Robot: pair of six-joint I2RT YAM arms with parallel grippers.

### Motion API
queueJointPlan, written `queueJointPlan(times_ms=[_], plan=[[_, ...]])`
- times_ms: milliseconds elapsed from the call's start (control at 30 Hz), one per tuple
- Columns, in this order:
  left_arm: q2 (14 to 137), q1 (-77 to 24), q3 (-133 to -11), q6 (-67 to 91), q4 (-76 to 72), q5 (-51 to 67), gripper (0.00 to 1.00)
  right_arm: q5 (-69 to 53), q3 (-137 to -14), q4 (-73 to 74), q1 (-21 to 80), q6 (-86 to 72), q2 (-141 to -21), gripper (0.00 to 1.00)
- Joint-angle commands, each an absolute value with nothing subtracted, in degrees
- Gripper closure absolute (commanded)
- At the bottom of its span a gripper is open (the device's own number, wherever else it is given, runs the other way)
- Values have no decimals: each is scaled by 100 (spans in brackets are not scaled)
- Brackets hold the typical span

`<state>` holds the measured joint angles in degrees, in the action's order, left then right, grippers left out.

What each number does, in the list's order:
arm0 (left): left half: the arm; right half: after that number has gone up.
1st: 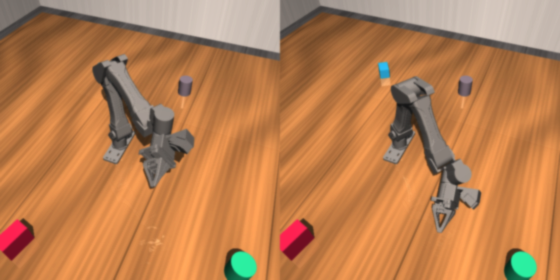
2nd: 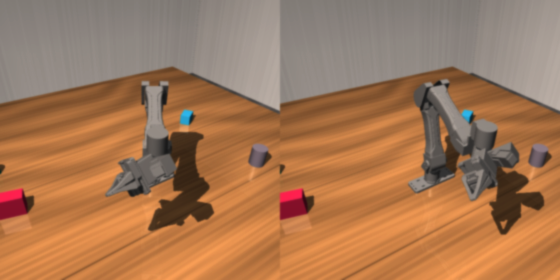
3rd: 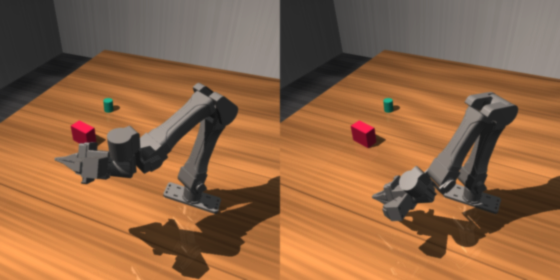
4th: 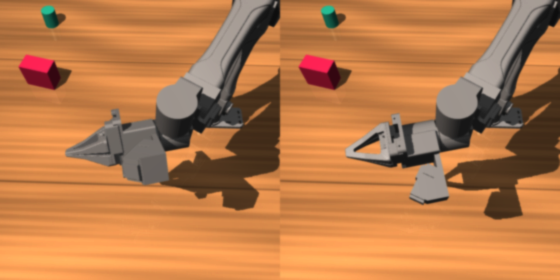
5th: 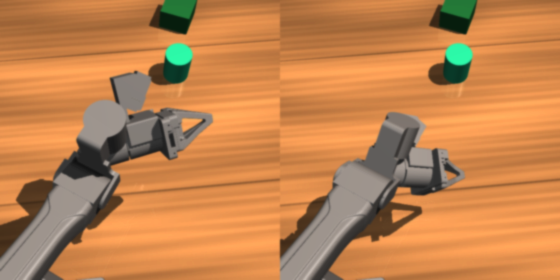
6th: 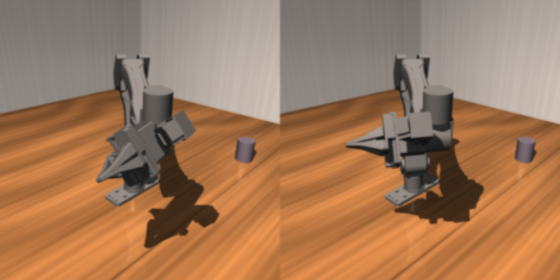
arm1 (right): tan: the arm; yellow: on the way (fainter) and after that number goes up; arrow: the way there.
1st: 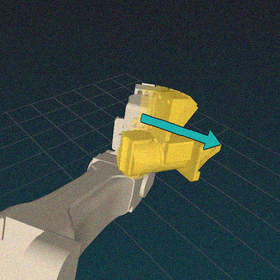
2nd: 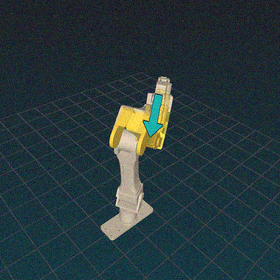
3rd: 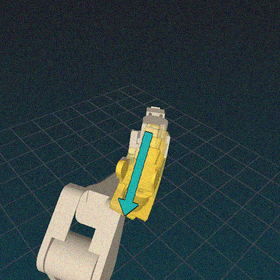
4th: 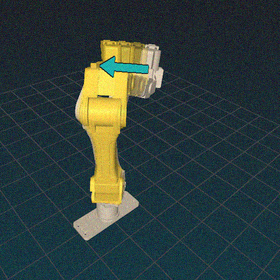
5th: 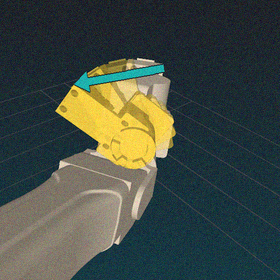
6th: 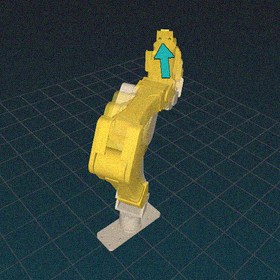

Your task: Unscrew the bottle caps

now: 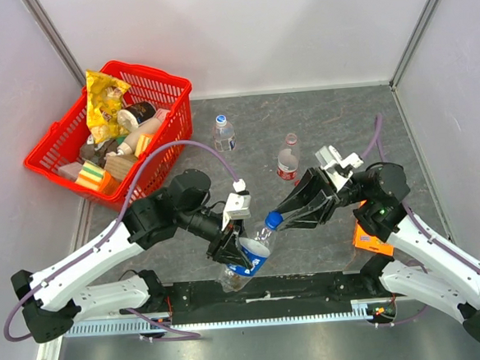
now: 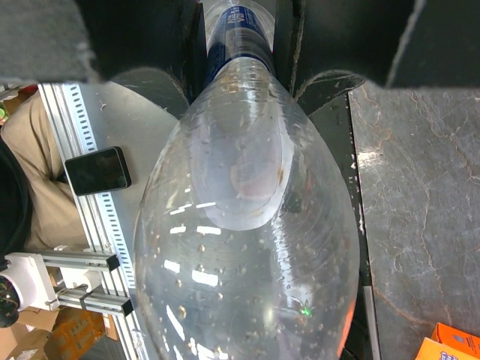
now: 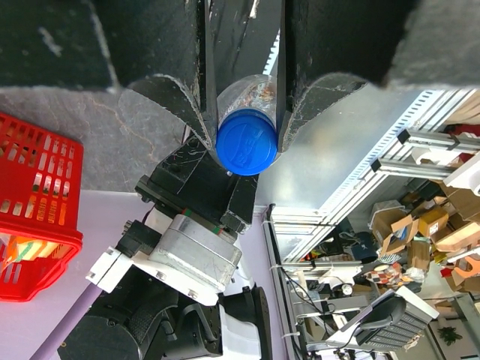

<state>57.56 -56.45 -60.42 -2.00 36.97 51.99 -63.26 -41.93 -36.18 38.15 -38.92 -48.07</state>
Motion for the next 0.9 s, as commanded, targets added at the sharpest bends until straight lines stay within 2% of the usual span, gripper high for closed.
queueJointPlan(times_ms=[0, 100, 233, 333, 600, 867], plan=[[5809, -5678, -6117, -123, 3841, 5256, 98, -5924, -4517, -3464, 3823, -3543, -4869, 77], [5836, -5687, -6073, -132, 3841, 5195, 98, -5827, -4640, -3287, 3815, -3454, -4878, 56], [5845, -5687, -6047, -149, 3850, 5194, 98, -5766, -4693, -3305, 3815, -3419, -4816, 21], [5819, -5687, -6029, -167, 3850, 5133, 98, -5766, -4729, -3278, 3814, -3401, -4799, 4], [5661, -5686, -5933, -255, 3858, 4458, 98, -5345, -4790, -2876, 3823, -3305, -4694, 2], [5239, -5686, -5713, -264, 3867, 2350, 98, -3860, -4843, -1855, 3823, -2997, -4649, 3]])
